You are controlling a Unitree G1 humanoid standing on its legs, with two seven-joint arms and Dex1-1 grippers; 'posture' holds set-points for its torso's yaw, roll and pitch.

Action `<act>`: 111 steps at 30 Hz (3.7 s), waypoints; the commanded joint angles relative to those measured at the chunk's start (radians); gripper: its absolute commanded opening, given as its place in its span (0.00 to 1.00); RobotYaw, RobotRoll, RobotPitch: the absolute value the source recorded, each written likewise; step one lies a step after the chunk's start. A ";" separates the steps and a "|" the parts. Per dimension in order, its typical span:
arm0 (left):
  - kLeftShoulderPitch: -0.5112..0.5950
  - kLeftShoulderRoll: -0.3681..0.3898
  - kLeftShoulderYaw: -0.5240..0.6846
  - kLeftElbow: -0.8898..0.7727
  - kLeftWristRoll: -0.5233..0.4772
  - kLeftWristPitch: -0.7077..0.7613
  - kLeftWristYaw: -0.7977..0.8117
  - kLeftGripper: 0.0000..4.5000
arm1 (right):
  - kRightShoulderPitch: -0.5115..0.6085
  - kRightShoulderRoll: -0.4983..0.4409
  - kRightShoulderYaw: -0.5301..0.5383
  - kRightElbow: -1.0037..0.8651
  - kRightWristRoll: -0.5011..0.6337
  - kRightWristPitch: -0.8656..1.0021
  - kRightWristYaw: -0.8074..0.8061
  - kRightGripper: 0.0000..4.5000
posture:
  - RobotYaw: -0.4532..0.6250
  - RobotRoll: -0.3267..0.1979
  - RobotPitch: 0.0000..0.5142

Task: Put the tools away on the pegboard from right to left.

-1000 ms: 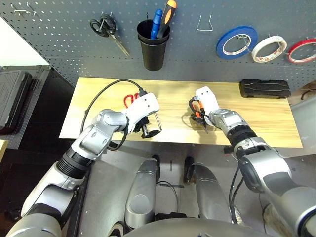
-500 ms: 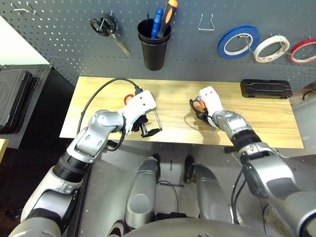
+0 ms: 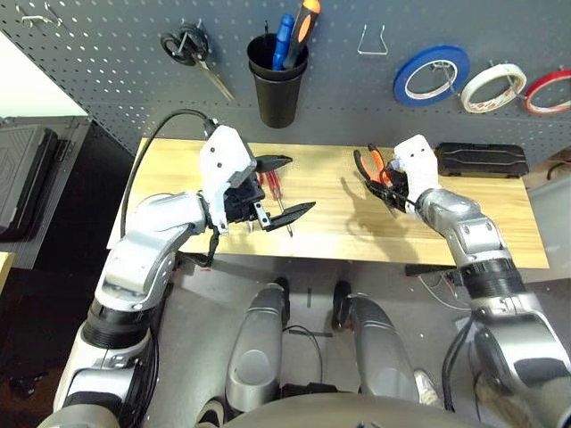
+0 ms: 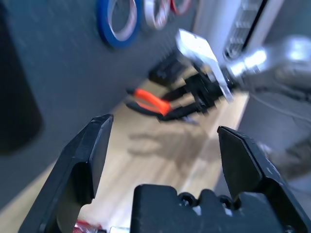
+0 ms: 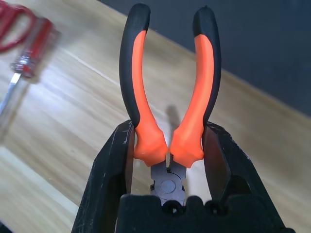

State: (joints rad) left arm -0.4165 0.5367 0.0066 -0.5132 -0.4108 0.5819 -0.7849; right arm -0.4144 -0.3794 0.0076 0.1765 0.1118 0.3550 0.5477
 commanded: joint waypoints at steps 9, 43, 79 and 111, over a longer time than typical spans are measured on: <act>-0.119 -0.039 0.089 -0.049 -0.165 0.035 0.103 1.00 | 0.097 -0.017 -0.041 -0.181 0.028 -0.206 0.014 0.48 | 0.65 0.62 0.51; -0.140 -0.011 0.015 0.070 -0.082 -0.029 0.117 1.00 | -0.337 0.128 -0.053 -0.137 -0.075 -0.583 -0.281 0.48 | 0.62 0.62 0.50; -0.115 -0.024 0.004 -0.011 -0.101 0.022 0.188 1.00 | -0.662 0.266 -0.082 0.696 -0.084 -0.903 -0.423 0.48 | 0.70 0.62 0.55; -0.086 -0.006 -0.012 0.038 -0.058 0.028 0.197 1.00 | -0.120 0.089 0.024 0.068 -0.034 -0.769 -0.125 0.99 | 0.67 0.62 0.55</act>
State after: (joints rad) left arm -0.5290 0.5236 0.0090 -0.4819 -0.4808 0.5906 -0.5952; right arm -0.5775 -0.2664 0.0141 0.2992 0.0615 -0.4686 0.3674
